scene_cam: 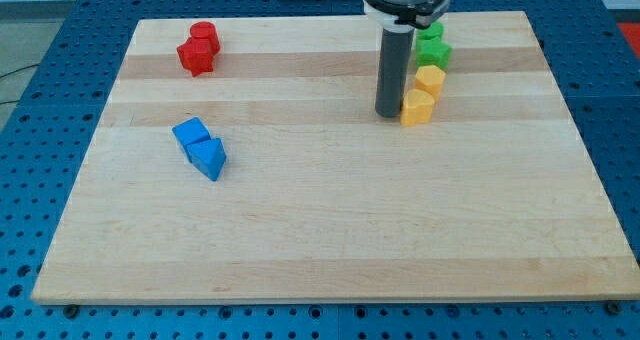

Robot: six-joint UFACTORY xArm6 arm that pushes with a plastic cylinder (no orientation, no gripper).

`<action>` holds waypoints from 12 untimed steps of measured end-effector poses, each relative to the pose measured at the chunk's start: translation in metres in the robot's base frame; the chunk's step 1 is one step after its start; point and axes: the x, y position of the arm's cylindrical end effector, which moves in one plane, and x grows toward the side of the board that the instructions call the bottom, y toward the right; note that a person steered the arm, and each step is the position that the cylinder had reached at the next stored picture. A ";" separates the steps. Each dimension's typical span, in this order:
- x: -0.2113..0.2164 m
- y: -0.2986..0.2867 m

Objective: Move the blue cube towards the yellow heart

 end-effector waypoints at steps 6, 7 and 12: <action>0.019 0.005; 0.077 -0.048; 0.146 -0.156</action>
